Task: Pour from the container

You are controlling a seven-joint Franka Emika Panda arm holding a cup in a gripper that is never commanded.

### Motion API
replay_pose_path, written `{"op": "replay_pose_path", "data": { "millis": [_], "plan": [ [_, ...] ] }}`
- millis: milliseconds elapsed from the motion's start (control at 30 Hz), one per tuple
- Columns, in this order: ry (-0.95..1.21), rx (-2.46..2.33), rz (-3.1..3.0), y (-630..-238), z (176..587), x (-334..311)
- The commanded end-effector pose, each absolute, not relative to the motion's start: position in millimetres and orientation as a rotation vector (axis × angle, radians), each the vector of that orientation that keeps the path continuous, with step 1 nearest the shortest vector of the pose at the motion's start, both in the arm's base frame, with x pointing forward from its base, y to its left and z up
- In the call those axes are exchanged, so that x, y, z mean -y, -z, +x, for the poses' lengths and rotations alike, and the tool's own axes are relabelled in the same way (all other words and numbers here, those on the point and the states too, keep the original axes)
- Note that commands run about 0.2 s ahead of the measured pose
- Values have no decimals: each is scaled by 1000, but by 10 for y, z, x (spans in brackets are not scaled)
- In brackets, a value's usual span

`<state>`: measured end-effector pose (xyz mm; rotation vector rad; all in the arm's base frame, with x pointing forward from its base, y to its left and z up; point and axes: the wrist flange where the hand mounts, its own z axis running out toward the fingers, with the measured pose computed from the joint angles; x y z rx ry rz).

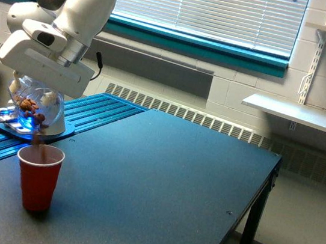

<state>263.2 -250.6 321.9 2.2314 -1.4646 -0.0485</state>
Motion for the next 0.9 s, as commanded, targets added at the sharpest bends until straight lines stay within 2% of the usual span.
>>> {"op": "replay_pose_path", "data": {
  "millis": [33,900],
  "plan": [
    [62,1417,2229,-3247,2674,2520],
    [137,1374,2217,-3262,2606,2596]
  ]
}}
